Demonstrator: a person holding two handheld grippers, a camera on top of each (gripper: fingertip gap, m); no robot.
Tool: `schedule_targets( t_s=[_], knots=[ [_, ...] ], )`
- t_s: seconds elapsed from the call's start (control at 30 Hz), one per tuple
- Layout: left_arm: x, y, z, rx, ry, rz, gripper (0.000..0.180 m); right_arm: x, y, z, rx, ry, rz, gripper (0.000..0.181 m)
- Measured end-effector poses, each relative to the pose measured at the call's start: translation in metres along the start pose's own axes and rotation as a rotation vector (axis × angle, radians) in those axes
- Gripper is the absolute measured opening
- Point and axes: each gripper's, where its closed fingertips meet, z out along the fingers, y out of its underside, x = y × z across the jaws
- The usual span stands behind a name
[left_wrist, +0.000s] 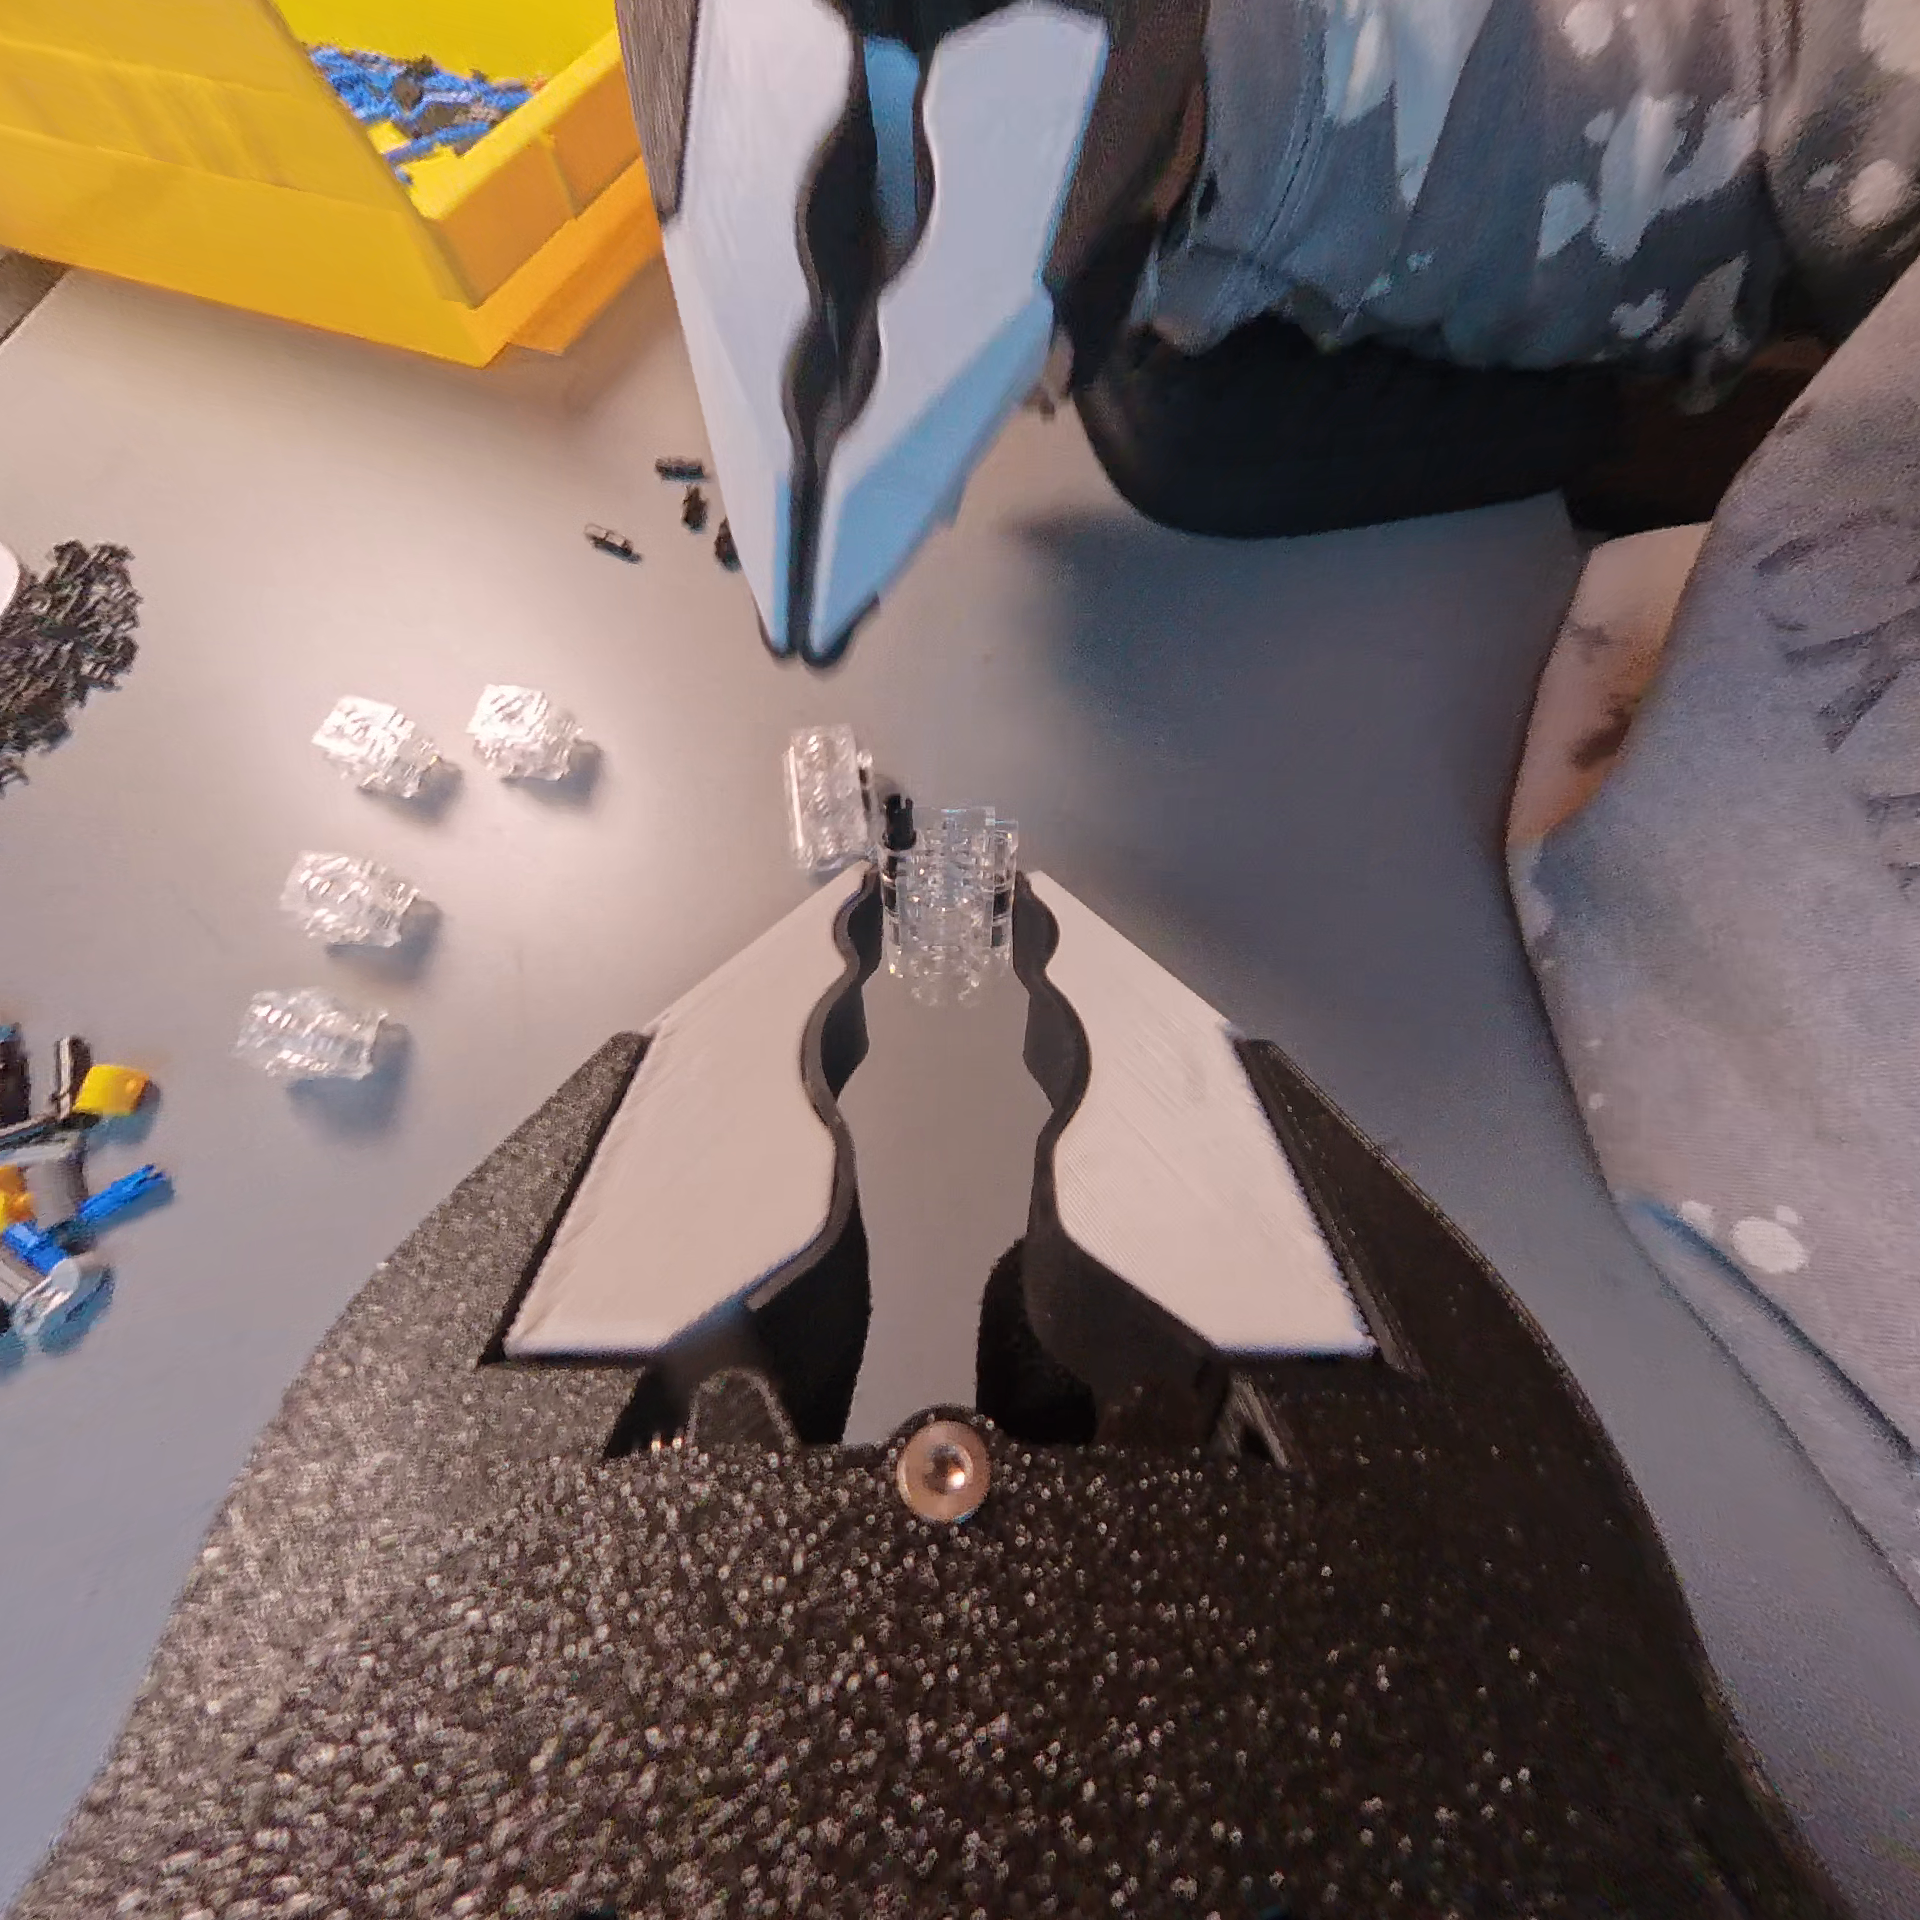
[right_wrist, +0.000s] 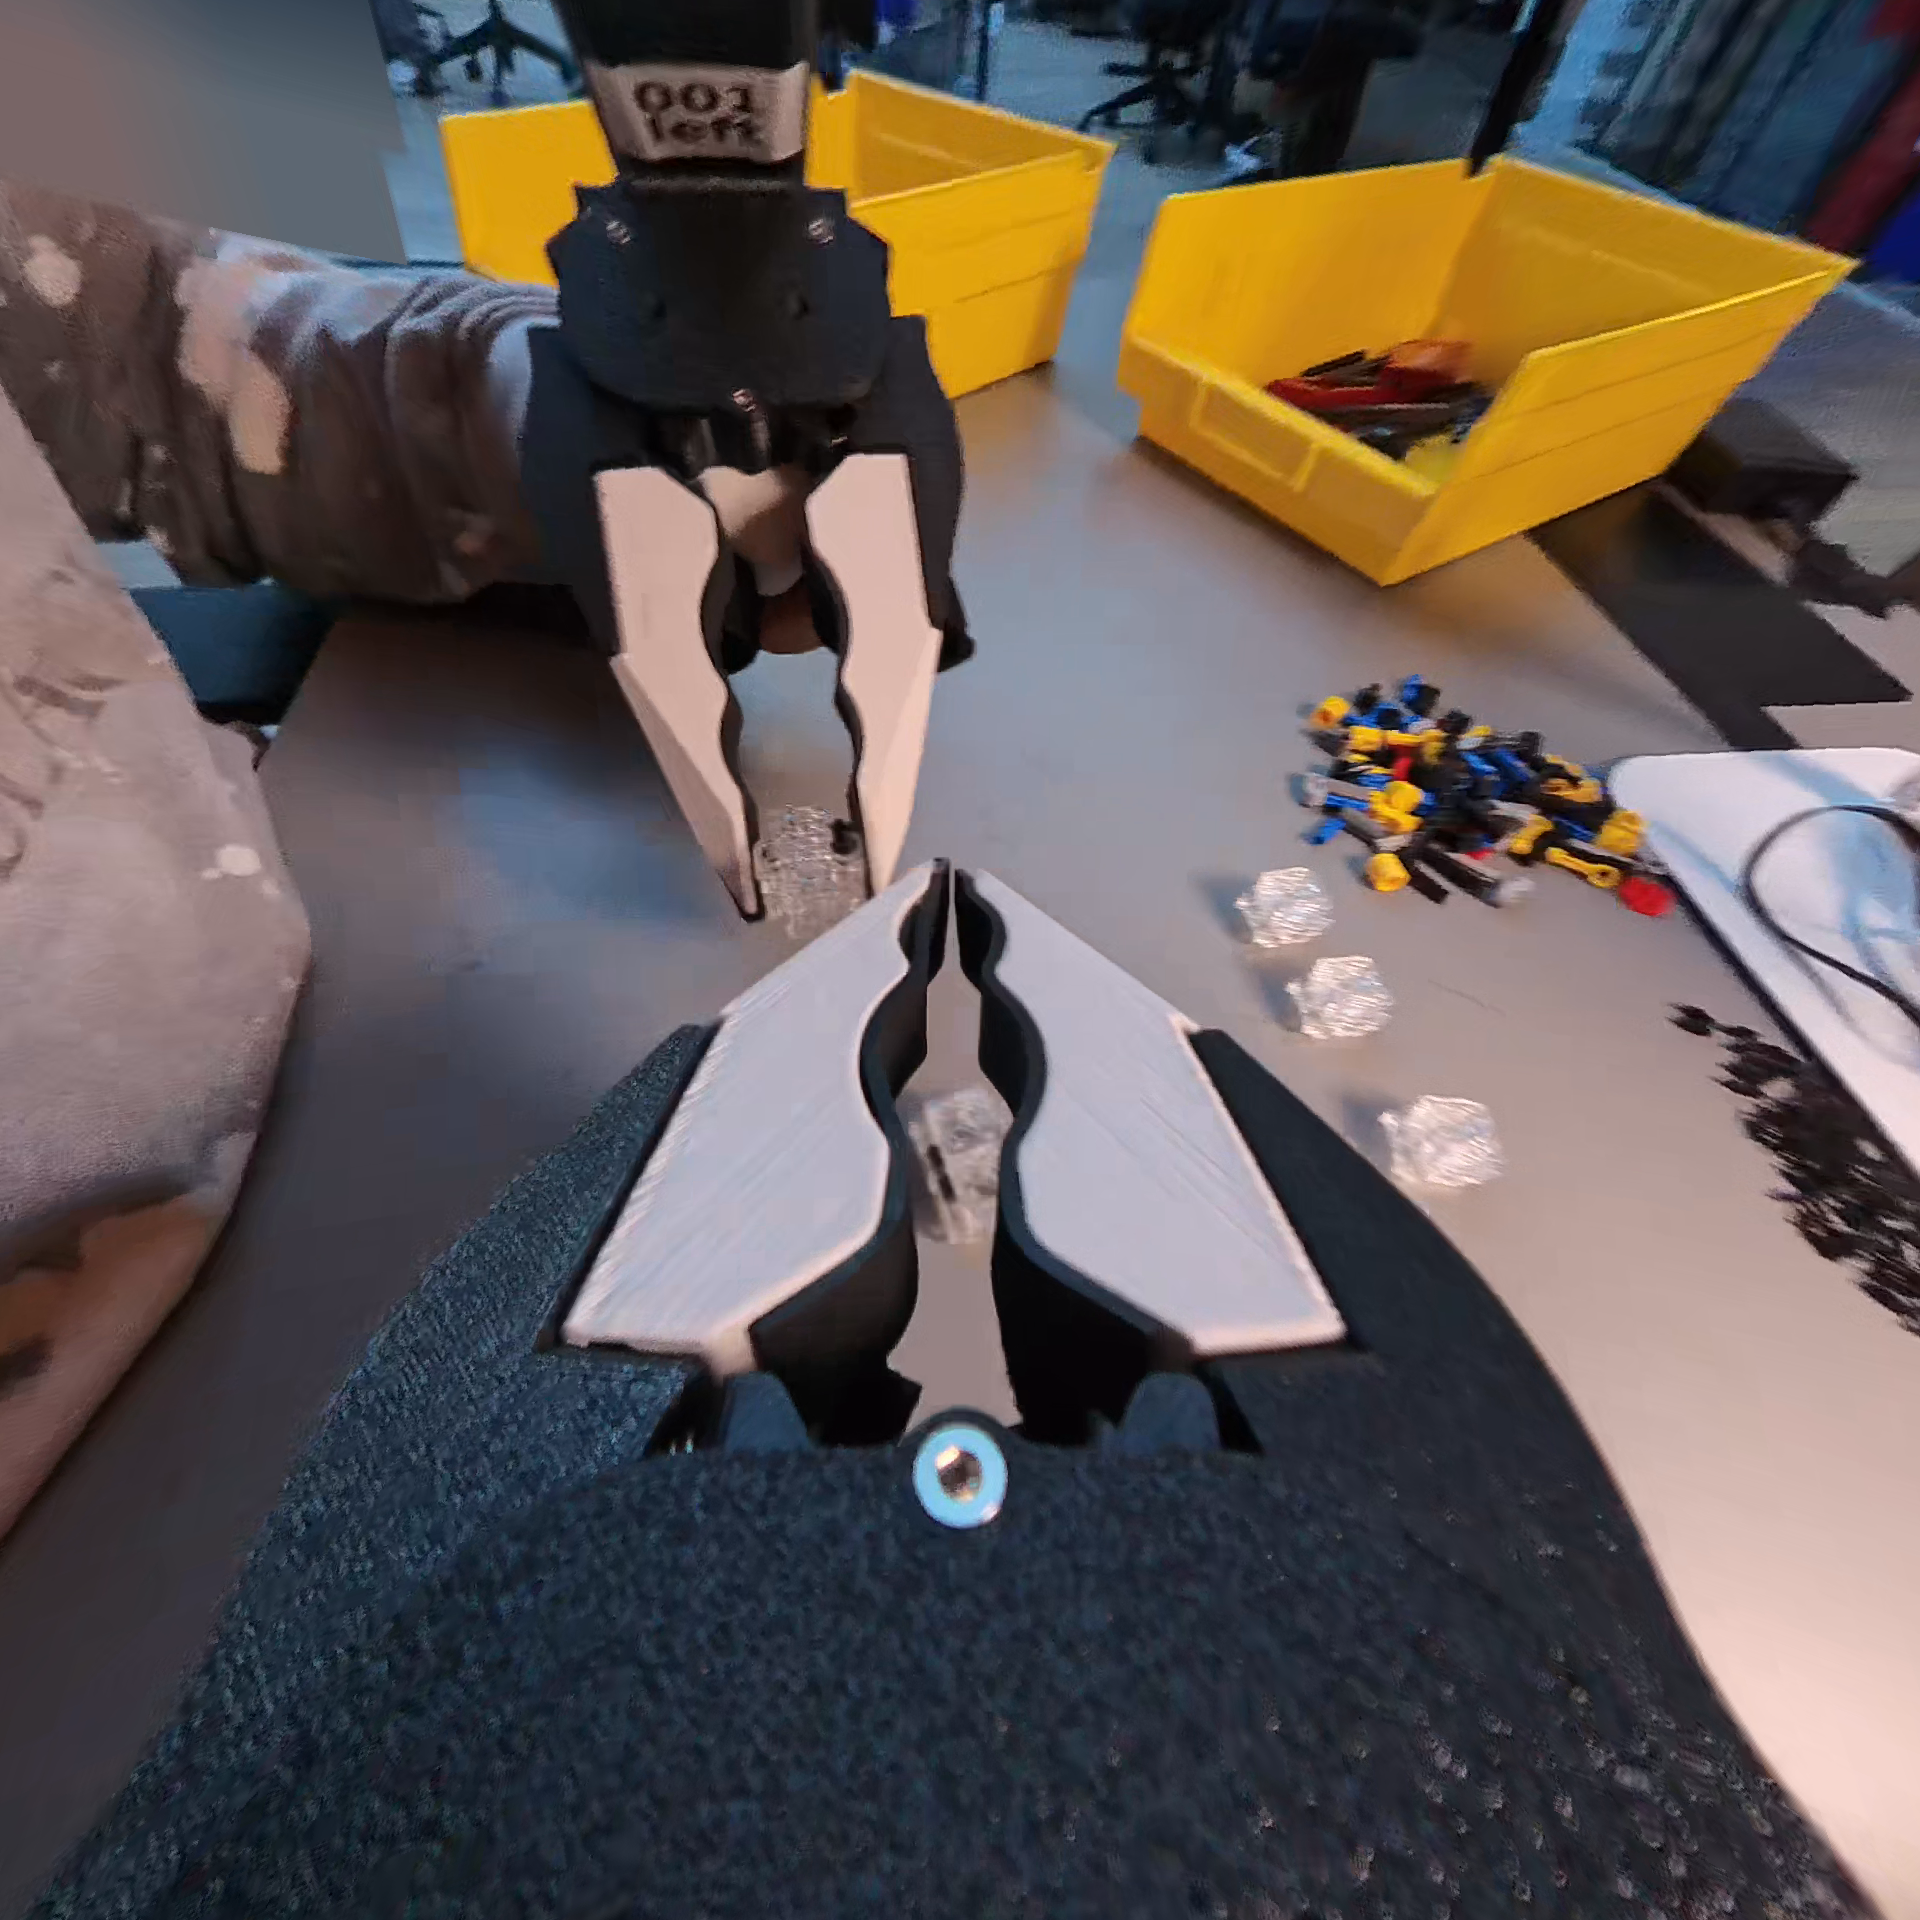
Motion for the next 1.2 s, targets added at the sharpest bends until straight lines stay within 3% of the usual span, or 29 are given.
schedule_targets(
  t_s=[0.1, 0.2, 0.37, 0.7, 0.9, 1.0, 1.1, 1.2],
  knots=[
    [-0.017, 0.028, -0.005, -0.122, -0.076, 0.004, 0.022, 0.038, 0.01, -0.031, -0.038, 0.134, 0.043, 0.007],
    [-0.023, 0.041, -0.007, -0.176, -0.077, -0.035, 0.022, 0.063, 0.06, -0.052, -0.259, 0.237, 0.034, 0.012],
    [-0.019, 0.054, -0.004, -0.235, -0.038, -0.088, 0.022, 0.047, 0.103, -0.067, -0.46, 0.14, 0.081, 0.017],
    [-0.004, 0.059, -0.009, -0.368, 0.034, -0.082, 0.022, 0.044, 0.13, -0.069, -0.574, 0.114, 0.127, 0.008],
    [-0.006, 0.063, 0.003, -0.392, 0.021, -0.056, 0.023, 0.043, 0.124, -0.064, -0.555, 0.113, 0.096, 0.003],
    [-0.006, 0.062, 0.003, -0.365, 0.025, -0.065, 0.022, 0.045, 0.091, -0.052, -0.414, 0.139, 0.031, 0.003],
    [-0.008, 0.048, -0.001, -0.248, 0.027, -0.083, 0.024, 0.025, 0.05, -0.029, -0.237, 0.085, -0.058, 0.004],
    [-0.009, 0.02, -0.01, -0.046, 0.062, -0.144, 0.025, -0.001, 0.031, 0.0, -0.172, 0.039, -0.159, 0.004]
  ],
)
